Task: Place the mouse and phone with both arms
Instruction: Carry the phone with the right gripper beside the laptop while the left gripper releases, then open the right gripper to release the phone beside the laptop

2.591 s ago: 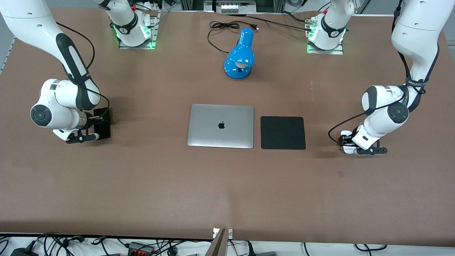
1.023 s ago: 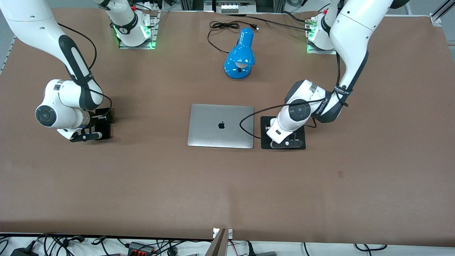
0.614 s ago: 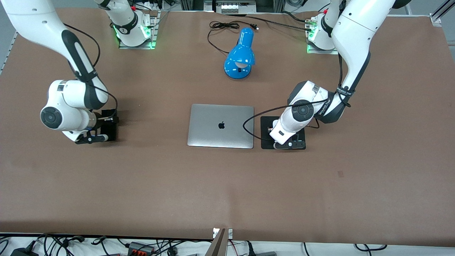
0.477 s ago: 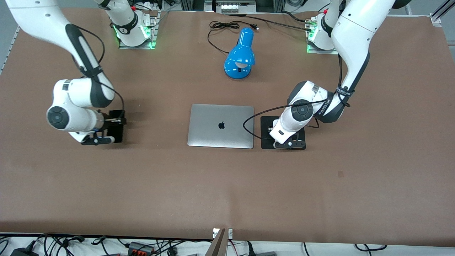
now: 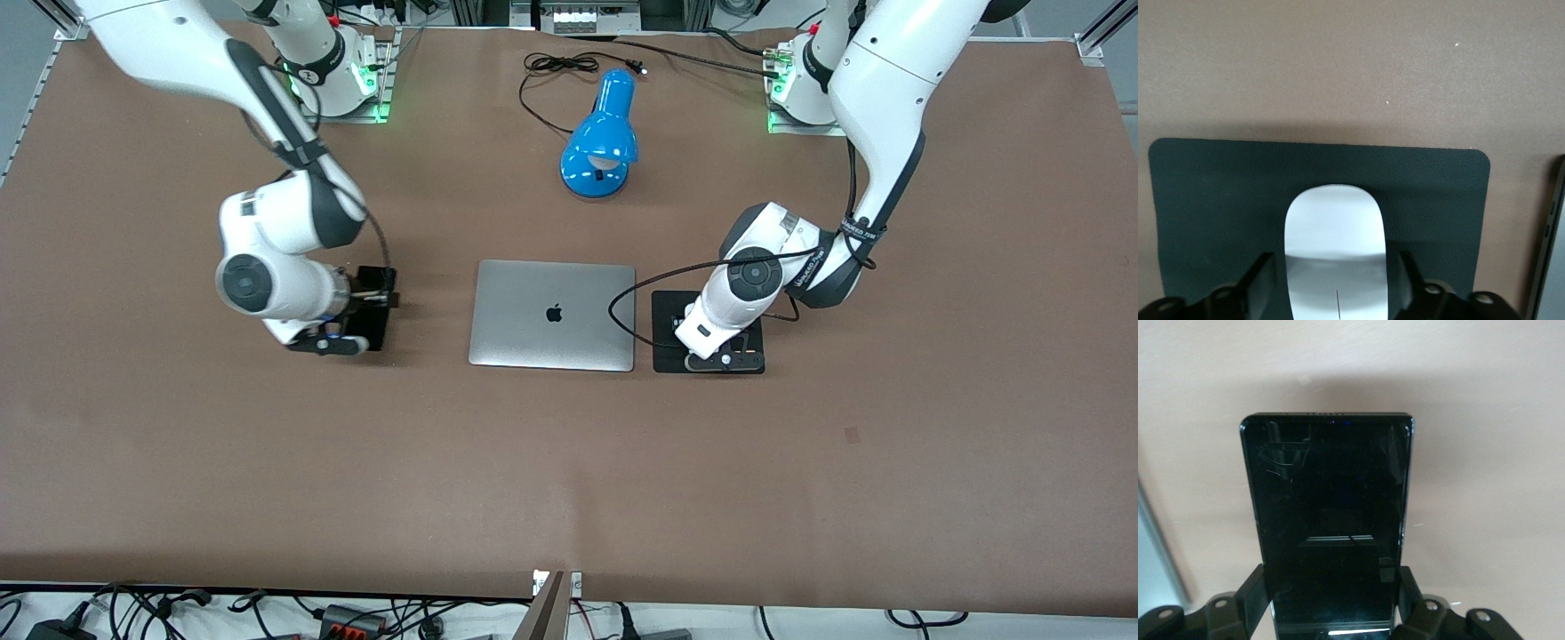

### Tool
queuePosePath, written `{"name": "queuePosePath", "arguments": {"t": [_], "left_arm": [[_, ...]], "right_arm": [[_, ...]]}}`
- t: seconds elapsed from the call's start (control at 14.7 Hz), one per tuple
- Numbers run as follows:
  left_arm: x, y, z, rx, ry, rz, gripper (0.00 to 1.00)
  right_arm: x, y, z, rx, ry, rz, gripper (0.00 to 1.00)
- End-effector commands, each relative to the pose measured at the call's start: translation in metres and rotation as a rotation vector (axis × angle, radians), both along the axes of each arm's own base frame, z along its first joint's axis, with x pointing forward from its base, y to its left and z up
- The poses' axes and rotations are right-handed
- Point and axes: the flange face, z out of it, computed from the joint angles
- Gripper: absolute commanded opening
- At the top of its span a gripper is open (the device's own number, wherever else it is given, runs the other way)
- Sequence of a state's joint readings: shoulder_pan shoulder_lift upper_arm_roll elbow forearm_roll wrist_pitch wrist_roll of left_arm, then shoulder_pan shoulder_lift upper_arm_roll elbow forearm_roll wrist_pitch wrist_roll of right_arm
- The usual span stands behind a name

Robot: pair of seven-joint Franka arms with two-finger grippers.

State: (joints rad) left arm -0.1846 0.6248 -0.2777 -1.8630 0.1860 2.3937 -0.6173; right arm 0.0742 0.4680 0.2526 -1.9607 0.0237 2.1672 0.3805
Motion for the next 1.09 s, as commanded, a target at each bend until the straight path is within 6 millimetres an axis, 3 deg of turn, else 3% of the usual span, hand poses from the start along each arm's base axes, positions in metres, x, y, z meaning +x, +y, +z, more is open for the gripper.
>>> {"name": "queuePosePath", "arguments": {"t": [0.0,0.2,0.48,0.55,0.61,0.68,0.82,1.02], "left_arm": [[0.005,0.007,0.019,0.012,-0.04,-0.001,1.0],[0.012,0.007,0.058,0.012,-0.086,0.001,1.0],[0.025,0.028,0.154,0.123,0.005,-0.059,1.0],[0.023,0.029,0.179,0.135,0.014,-0.088,1.0],[0.019,0.031,0.213,0.147,0.003,-0.101,1.0],[0.012,0.033,0.239,0.152,0.009,-0.113,1.0],[0.001,0.041,0.294,0.171,0.003,-0.148,1.0],[-0.004,0.058,0.363,0.195,0.06,-0.153,1.0]], "right_arm": [[-0.006,0.031,-0.022,0.001,-0.002,-0.024,0.2],[-0.015,0.05,-0.049,0.006,-0.007,-0.029,0.21],[-0.018,0.049,-0.058,-0.007,0.003,-0.073,0.24],[-0.018,0.05,-0.058,-0.017,0.004,-0.112,0.47],[-0.016,0.05,-0.053,-0.037,0.0,-0.183,0.99],[-0.013,0.052,-0.041,-0.046,-0.011,-0.206,1.0],[-0.01,0.057,0.006,-0.046,-0.047,-0.188,1.0],[0.01,0.055,0.101,-0.047,-0.092,-0.159,1.0]]}}
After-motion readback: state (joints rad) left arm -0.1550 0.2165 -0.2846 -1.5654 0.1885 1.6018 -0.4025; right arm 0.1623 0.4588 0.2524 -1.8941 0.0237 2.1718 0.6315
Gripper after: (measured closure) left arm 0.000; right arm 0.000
